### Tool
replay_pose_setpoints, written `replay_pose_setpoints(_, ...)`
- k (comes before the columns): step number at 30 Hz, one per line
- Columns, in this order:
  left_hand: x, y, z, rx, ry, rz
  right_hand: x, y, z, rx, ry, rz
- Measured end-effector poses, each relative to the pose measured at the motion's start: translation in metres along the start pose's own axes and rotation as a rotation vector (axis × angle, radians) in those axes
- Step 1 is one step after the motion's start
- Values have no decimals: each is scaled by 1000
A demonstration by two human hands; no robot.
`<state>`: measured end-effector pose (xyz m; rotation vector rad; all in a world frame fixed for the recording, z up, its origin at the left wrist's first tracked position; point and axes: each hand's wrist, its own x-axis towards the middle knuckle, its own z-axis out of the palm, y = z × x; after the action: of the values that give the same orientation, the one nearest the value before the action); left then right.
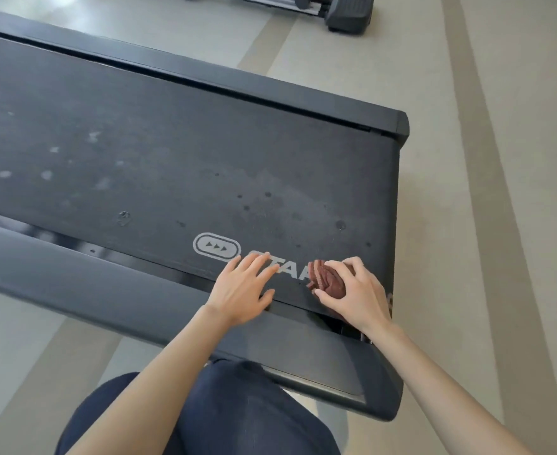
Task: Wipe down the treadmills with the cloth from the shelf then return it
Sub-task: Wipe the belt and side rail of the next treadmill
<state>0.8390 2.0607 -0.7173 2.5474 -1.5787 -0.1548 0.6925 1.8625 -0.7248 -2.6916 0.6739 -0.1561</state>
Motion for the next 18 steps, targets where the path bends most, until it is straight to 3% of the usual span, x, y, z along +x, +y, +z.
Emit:
replay_pose_setpoints(3, 7, -9, 17, -61, -23, -66, 3, 8, 20, -72, 158, -22)
replay_pose_setpoints(10, 28, -24, 42, -125, 27, -122, 27, 30, 43, -144, 298, -96)
replay_pose_setpoints(18, 30, -31, 56, -156, 88, -128, 169, 70, 26, -179, 279, -21)
